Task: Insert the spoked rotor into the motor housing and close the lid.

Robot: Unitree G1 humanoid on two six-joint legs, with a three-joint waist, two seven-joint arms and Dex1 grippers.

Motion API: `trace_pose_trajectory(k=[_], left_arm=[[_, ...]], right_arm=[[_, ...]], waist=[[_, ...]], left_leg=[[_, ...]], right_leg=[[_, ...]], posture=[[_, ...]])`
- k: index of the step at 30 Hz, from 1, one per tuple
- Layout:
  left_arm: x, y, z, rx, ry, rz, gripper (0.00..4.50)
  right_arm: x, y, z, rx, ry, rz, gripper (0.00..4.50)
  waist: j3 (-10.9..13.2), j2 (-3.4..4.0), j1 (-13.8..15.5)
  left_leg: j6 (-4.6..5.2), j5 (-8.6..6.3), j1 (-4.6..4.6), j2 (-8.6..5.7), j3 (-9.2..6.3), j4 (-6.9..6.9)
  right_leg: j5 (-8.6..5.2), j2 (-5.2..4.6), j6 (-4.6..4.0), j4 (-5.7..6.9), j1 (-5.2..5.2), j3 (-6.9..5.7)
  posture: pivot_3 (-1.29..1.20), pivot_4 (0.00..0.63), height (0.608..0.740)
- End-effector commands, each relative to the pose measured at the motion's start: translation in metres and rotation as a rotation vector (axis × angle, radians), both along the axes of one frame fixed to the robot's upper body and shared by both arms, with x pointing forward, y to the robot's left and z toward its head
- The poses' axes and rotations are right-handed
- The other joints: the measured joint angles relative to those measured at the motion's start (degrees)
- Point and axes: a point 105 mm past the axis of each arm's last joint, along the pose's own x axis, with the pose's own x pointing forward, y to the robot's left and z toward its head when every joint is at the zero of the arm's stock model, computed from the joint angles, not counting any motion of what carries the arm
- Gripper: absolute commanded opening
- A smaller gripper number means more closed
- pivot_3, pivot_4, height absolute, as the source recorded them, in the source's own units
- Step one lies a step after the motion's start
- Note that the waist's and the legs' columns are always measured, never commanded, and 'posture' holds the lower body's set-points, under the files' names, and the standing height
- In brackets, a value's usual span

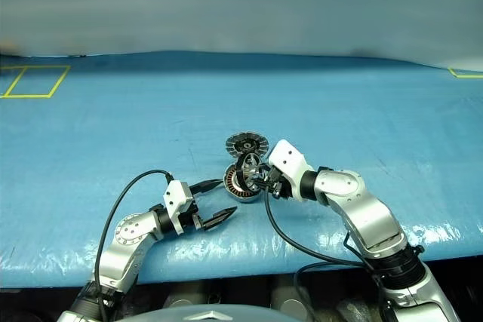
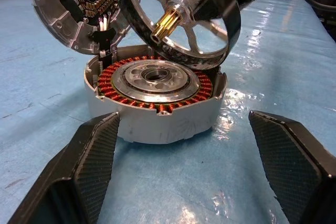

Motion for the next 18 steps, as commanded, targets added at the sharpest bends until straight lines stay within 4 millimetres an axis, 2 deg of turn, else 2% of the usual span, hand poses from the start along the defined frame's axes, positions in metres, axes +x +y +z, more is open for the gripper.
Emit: trace_pose_trajectory(k=[1,13,18], left_arm=[[0.001,-0.001,0.009,-0.012,-0.046,-0.003,4.21],[0.0,0.001,0.006,-0.003,-0.045,-0.005,4.21],[0.001,0.002,0.006,-0.001,-0.044,-0.005,4.21]], right_arm=[[0.002,0.001,0.007,0.011,-0.03,-0.003,2.43],[-0.001,0.006,0.021,0.104,-0.047,0.012,2.43],[-0.01,0.014,0.047,0.226,-0.079,0.08,2.43]], waist=[[0.0,0.0,0.0],[0.0,0.0,0.0],[0.0,0.0,-0.02]], left_leg=[[0.0,0.0,0.0,0.0,0.0,0.0],[0.0,0.0,0.0,0.0,-0.01,-0.01],[0.0,0.0,0.0,0.01,-0.01,-0.01]], right_leg=[[0.0,0.0,0.0,0.0,0.0,0.0],[0.0,0.01,0.0,0.0,0.0,0.0],[0.0,0.02,0.01,0.0,0.01,0.0]], posture=[[0.0,0.15,0.74],[0.0,0.15,0.74],[0.0,0.15,0.74]])
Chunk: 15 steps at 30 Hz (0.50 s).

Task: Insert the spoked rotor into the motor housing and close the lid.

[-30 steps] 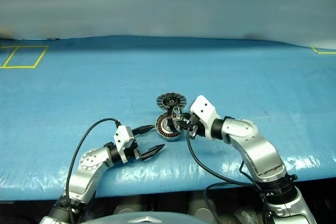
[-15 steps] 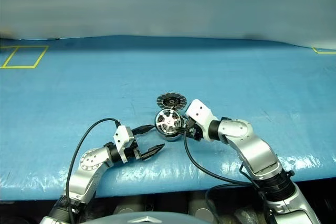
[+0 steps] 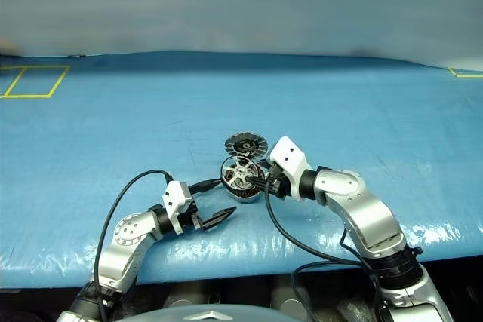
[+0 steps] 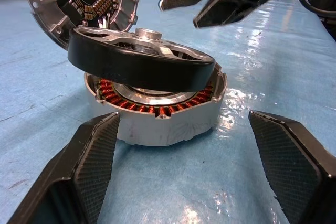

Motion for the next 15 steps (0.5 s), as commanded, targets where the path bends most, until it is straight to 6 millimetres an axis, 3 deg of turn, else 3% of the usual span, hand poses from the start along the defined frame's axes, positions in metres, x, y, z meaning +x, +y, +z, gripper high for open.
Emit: trace_pose_trajectory(k=[1,5,15], left_arm=[[0.001,0.001,0.005,-0.003,-0.031,-0.003,4.21],[0.001,0.0,0.005,-0.004,-0.028,-0.007,4.21],[0.002,0.0,0.003,-0.016,-0.012,0.006,4.21]], right_arm=[[-0.005,0.006,0.019,0.034,-0.069,0.048,2.43],[0.004,0.01,-0.004,-0.067,-0.048,0.032,2.43],[0.014,0.024,-0.004,-0.126,-0.092,0.099,2.43]], waist=[[0.0,0.0,-0.01],[0.0,0.0,-0.08],[0.0,0.01,-0.01]], left_leg=[[0.0,0.0,0.0,0.0,0.0,0.0],[0.0,0.0,0.02,0.0,0.01,0.02],[0.0,0.0,0.0,-0.01,0.02,0.01]], right_leg=[[0.0,0.0,0.0,0.0,0.0,0.0],[0.0,0.0,0.0,0.0,0.01,0.0],[0.01,0.0,0.0,0.01,0.0,0.0]], posture=[[0.0,0.15,0.74],[0.0,0.15,0.74],[0.0,0.15,0.74]])
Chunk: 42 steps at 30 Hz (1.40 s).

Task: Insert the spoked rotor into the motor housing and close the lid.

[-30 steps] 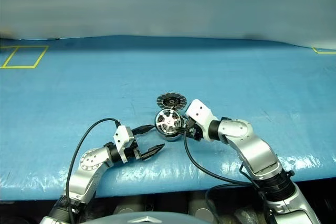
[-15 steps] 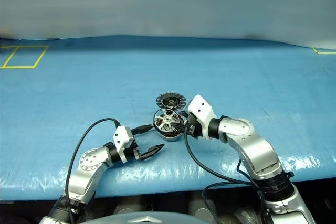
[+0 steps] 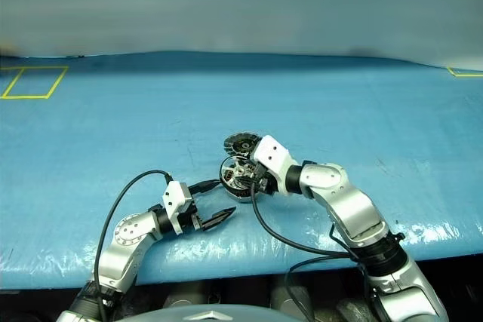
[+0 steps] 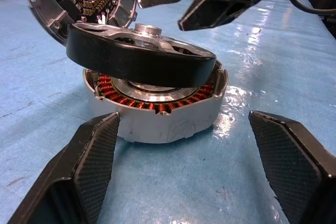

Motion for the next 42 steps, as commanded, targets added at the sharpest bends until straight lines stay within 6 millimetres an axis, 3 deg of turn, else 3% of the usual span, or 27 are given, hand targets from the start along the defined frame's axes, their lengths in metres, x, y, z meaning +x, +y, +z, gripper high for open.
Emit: trace_pose_trajectory(k=[1,15,21,25,28,33,39,42], left_arm=[[0.001,0.0,0.004,-0.013,-0.018,0.004,4.21],[0.004,-0.011,0.006,-0.023,-0.025,0.012,4.21],[0.003,0.002,0.009,-0.024,-0.025,0.021,4.21],[0.003,0.006,0.007,-0.026,-0.021,0.027,4.21],[0.004,0.005,0.006,-0.026,-0.018,0.026,4.21],[0.006,0.005,0.004,-0.023,-0.017,0.028,4.21],[0.008,0.012,-0.002,-0.018,-0.013,0.032,4.21],[0.008,0.013,-0.005,-0.014,-0.007,0.025,4.21]], right_arm=[[0.0,0.004,0.005,-0.031,-0.036,0.054,2.43],[0.013,0.01,-0.006,-0.229,-0.066,0.146,2.43],[0.01,0.012,-0.008,-0.282,-0.084,0.198,2.43],[0.013,0.009,-0.011,-0.3,-0.082,0.174,1.7],[0.014,0.005,-0.013,-0.315,-0.09,0.152,1.68],[0.01,0.003,-0.009,-0.252,-0.071,0.122,1.64],[-0.005,0.003,0.016,0.03,0.026,0.089,1.58],[-0.004,-0.006,0.015,0.099,0.062,0.007,1.58]], waist=[[0.0,0.0,0.02],[-0.01,0.0,-0.07],[-0.01,0.0,-0.11],[-0.02,0.0,-0.16],[-0.04,-0.02,-0.16],[-0.04,-0.02,-0.11],[-0.04,-0.02,-0.14],[-0.03,-0.01,-0.1]], left_leg=[[0.0,0.0,0.0,0.0,0.0,0.0],[0.0,0.01,0.06,0.02,0.03,0.02],[0.0,0.01,0.06,0.02,0.04,0.02],[0.0,0.01,0.09,0.04,0.05,0.02],[-0.01,0.01,0.15,0.05,0.07,0.02],[-0.03,0.02,0.14,0.06,0.06,0.02],[-0.02,0.02,0.08,0.06,0.05,-0.02],[-0.03,0.01,0.07,0.06,0.05,-0.04]], right_leg=[[0.0,0.0,0.0,0.0,0.0,0.0],[0.01,0.0,0.01,0.02,0.03,-0.01],[0.01,0.0,0.0,0.02,0.02,-0.01],[0.01,0.0,0.0,0.03,0.03,-0.01],[0.01,0.0,-0.01,0.03,0.05,-0.01],[0.02,-0.01,-0.03,0.03,0.04,-0.01],[0.02,-0.01,-0.04,0.02,0.01,-0.02],[0.02,0.0,-0.05,0.03,0.0,-0.02]], posture=[[0.0,0.15,0.74],[0.0,0.15,0.74],[0.0,0.15,0.74],[0.0,0.15,0.74],[0.0,0.15,0.74],[0.0,0.15,0.74],[0.0,0.15,0.74],[0.0,0.15,0.74]])
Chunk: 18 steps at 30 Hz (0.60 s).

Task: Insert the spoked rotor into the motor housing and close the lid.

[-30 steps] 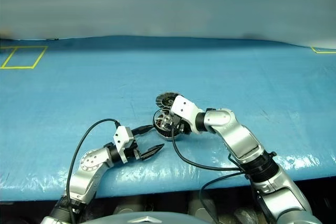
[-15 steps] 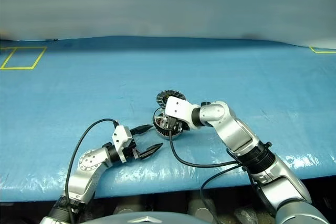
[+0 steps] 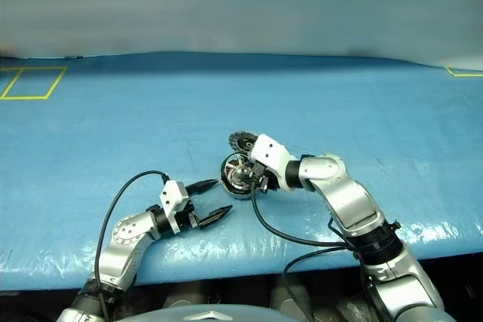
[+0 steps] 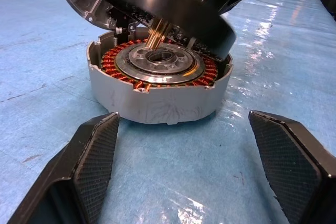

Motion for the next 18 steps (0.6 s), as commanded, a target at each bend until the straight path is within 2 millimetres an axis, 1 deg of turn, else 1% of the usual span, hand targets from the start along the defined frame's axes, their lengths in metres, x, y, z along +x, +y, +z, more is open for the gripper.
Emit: trace_pose_trajectory(k=[1,5,9,12,18], left_arm=[[0.002,0.004,0.001,-0.01,-0.019,0.0,4.21],[0.004,0.003,-0.002,-0.006,-0.017,-0.008,4.21],[0.006,-0.001,-0.004,-0.003,-0.017,-0.016,4.21],[0.009,-0.008,-0.004,0.0,-0.02,-0.027,4.21],[0.011,-0.029,0.004,-0.008,-0.035,-0.037,4.21]], right_arm=[[-0.001,-0.008,0.013,0.071,-0.016,-0.062,1.58],[-0.001,-0.013,0.006,0.076,0.007,-0.12,1.58],[0.0,-0.017,0.004,0.082,0.011,-0.155,1.58],[0.0,-0.02,0.002,0.087,0.02,-0.176,1.58],[-0.003,-0.013,0.002,0.075,0.019,-0.142,1.58]], waist=[[0.0,0.01,0.05],[0.0,0.01,0.04],[-0.02,0.03,0.12],[-0.02,0.03,0.41],[-0.02,0.03,0.72]], left_leg=[[0.0,0.0,-0.01,-0.01,0.0,0.0],[0.0,0.0,0.0,-0.02,0.01,0.02],[0.0,0.01,0.03,-0.02,0.0,0.02],[0.01,0.01,0.03,-0.05,-0.02,0.05],[0.03,0.01,0.0,-0.07,-0.02,0.08]], right_leg=[[0.0,-0.01,-0.01,0.0,0.0,0.0],[-0.01,-0.05,0.0,-0.02,0.01,0.0],[-0.01,-0.04,0.0,0.0,0.02,-0.01],[0.0,-0.06,0.02,-0.01,0.04,-0.02],[0.02,-0.08,0.05,-0.03,0.05,-0.01]], posture=[[0.0,0.15,0.74],[0.0,0.15,0.74],[0.0,0.15,0.74],[0.0,0.15,0.74],[0.0,0.15,0.74]])
